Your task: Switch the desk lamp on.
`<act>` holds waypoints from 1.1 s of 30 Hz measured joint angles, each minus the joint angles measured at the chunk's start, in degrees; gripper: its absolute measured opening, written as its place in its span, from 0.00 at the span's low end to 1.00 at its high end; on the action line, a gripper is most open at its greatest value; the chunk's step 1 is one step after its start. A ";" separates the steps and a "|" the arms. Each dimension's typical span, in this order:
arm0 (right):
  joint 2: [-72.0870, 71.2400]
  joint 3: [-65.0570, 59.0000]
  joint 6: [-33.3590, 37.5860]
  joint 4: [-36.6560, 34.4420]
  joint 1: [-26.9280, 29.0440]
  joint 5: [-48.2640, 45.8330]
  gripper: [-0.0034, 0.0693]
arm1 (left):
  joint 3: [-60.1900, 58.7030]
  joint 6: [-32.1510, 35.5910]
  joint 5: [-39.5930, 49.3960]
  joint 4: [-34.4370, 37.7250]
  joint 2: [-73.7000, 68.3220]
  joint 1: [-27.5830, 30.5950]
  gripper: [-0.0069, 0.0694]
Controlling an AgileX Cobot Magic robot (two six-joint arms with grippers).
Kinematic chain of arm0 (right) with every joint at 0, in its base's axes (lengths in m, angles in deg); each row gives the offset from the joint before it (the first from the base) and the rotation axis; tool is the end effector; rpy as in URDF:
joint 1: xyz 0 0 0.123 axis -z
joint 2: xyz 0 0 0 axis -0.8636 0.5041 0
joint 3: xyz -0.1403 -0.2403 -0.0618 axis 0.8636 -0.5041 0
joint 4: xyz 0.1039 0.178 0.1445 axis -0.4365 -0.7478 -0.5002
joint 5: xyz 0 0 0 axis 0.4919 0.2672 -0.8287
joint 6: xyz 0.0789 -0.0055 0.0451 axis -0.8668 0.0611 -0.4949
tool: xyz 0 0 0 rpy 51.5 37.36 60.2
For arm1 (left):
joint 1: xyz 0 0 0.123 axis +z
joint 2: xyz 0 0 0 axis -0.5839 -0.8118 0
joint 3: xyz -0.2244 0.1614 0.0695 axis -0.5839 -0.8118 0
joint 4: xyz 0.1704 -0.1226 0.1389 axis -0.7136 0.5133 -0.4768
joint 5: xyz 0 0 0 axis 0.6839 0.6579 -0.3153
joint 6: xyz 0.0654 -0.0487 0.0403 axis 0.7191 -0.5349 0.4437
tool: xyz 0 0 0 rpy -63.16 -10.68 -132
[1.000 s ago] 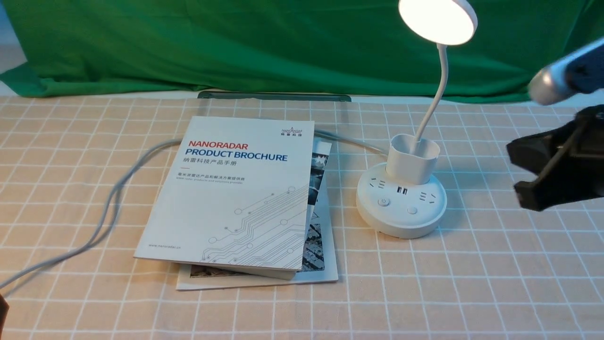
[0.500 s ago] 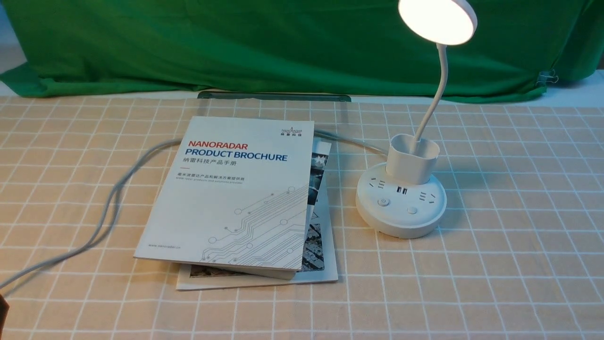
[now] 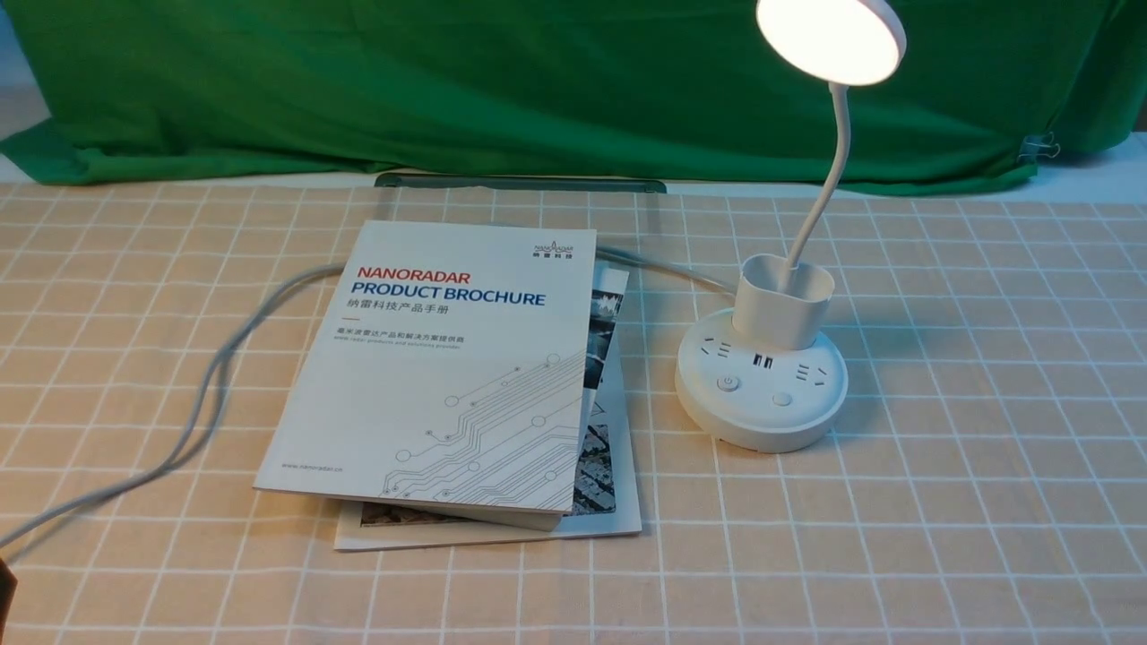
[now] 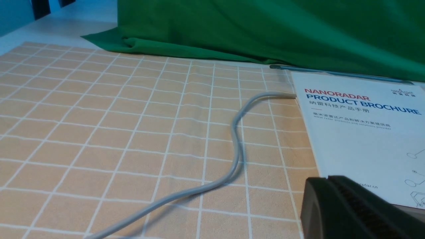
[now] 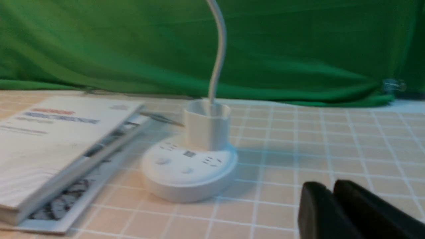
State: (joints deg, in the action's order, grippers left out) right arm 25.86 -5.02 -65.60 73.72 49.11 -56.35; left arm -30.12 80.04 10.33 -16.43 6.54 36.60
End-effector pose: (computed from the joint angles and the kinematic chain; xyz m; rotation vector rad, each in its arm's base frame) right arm 0.0635 0.0119 0.2027 -0.1046 1.6175 0.1858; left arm 0.0556 -0.0008 0.1917 -0.0859 1.7033 -0.0787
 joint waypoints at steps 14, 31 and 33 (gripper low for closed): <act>-5.40 -0.31 -3.91 4.89 11.85 -9.07 0.27 | 0.00 0.00 0.02 0.00 0.00 0.00 0.12; -5.40 -0.31 -3.85 4.89 11.85 -10.85 0.31 | 0.00 0.00 0.02 0.00 0.00 0.00 0.12; -5.40 -0.31 -3.85 4.89 11.85 -10.85 0.32 | 0.00 0.00 0.02 0.00 0.00 0.00 0.12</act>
State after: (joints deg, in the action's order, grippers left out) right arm 20.46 -5.34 -69.44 78.61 60.96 -67.21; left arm -30.12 80.04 10.35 -16.43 6.54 36.60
